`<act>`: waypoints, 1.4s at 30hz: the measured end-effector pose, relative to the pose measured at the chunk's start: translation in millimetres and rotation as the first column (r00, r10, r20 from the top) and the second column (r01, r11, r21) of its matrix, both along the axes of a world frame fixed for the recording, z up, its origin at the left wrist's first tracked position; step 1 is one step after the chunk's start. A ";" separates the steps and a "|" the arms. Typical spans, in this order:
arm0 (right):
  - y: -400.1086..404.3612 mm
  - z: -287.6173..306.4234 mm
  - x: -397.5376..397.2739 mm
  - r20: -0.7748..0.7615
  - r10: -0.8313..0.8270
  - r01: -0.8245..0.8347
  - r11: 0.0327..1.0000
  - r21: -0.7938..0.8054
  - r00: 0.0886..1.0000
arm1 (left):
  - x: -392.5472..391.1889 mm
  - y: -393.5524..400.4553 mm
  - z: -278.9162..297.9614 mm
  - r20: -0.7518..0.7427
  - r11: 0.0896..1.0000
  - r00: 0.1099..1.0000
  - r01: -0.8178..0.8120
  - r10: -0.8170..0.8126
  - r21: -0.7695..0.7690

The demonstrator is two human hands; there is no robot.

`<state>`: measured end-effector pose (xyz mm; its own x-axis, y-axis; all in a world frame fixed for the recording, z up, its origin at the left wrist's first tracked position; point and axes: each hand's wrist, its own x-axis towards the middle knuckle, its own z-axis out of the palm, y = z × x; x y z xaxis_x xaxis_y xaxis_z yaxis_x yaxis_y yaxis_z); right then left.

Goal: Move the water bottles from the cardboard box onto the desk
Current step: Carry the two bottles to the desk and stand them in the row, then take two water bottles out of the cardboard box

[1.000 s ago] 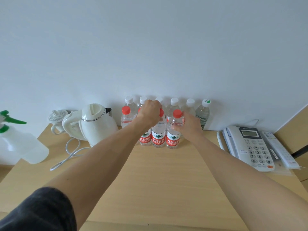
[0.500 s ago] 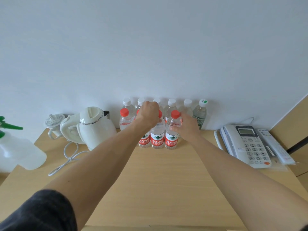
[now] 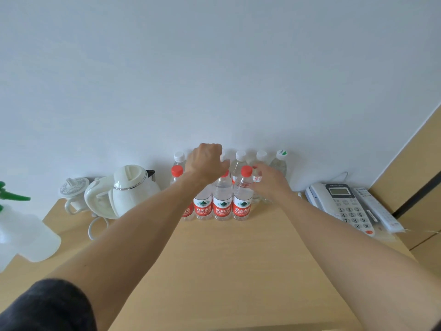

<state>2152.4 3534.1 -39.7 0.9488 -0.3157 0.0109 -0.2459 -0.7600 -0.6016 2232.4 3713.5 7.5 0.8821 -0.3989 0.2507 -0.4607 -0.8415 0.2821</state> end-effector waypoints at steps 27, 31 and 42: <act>-134.5 54.5 -179.5 -0.190 -0.439 0.336 0.849 -0.408 0.878 | -108.8 -190.2 26.3 -0.060 0.840 0.923 0.371 -0.379 0.395; -183.6 49.2 -257.7 -0.201 -0.520 0.419 0.821 -0.388 0.830 | -186.4 -256.2 19.9 -0.067 0.773 0.855 0.496 -0.514 0.396; -288.9 28.4 -508.5 -0.271 -0.774 0.711 0.633 -0.308 0.572 | -420.5 -411.6 0.9 -0.110 0.535 0.629 0.729 -0.770 0.427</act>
